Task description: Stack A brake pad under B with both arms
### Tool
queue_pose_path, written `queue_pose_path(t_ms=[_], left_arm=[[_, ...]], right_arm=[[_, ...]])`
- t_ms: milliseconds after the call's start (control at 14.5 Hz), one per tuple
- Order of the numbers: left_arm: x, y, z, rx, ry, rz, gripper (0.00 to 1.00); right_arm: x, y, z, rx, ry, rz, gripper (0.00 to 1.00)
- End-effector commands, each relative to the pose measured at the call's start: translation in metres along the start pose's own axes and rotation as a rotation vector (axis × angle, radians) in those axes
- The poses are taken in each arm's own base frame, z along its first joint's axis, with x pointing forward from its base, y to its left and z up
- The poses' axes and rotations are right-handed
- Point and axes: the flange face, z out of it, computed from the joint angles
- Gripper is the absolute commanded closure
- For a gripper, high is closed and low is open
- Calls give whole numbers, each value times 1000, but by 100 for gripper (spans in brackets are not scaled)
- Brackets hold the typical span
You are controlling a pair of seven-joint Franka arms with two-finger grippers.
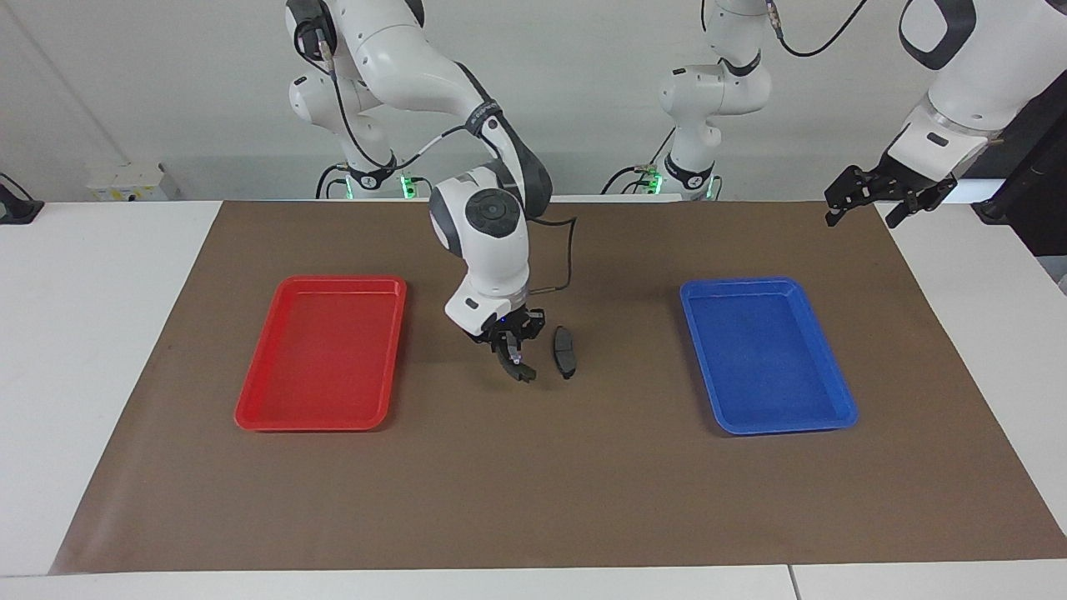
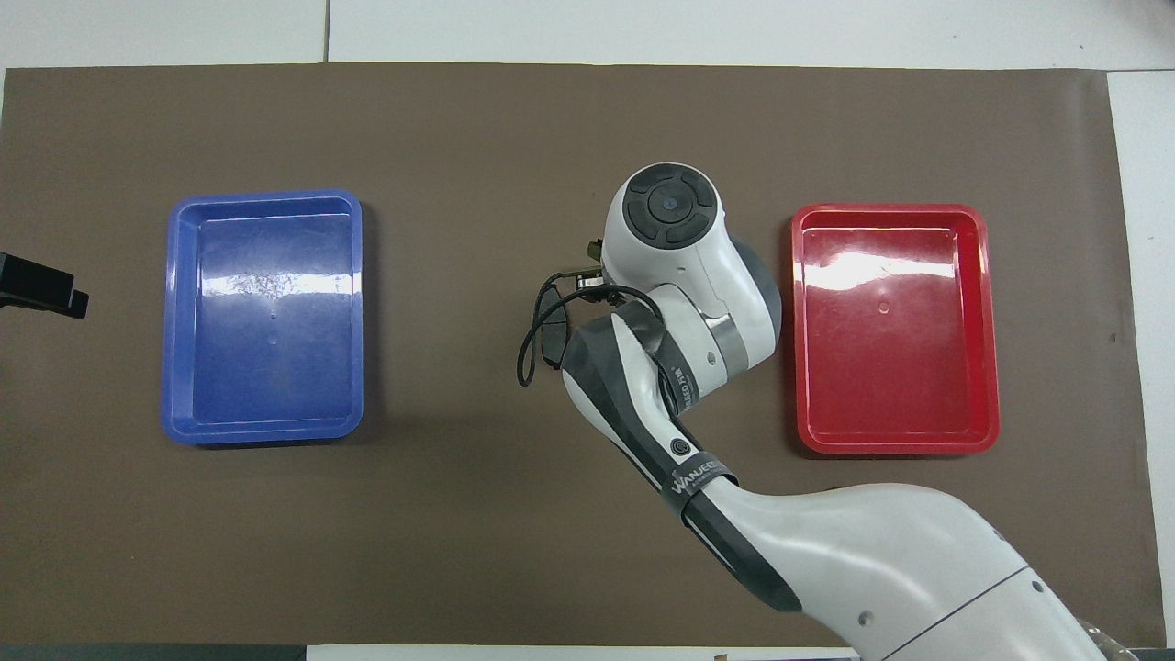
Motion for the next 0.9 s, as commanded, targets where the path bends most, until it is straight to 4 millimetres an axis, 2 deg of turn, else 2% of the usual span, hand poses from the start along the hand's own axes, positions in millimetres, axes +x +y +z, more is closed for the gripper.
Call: queue_pose_path(t_ms=[0,138,345,552,828], left_arm=[[-6,-3,1,-11,-10,6,0],[-6,-3,1,-11,-10,6,0],[-6,-3,1,-11,-10,6,0],[-6,-3,1,-11,-10,6,0],[-6,-3,1,-11,-10,8,0]], right_arm=[[4,-12,-1,19,20,-7,100],[-5,-37,6,34,40,-38,100],[-16,-61,29,26,35,-32,100],[-18,-65,37,26,34,-34,100],[-16,-66,36,34,49,-34,100]])
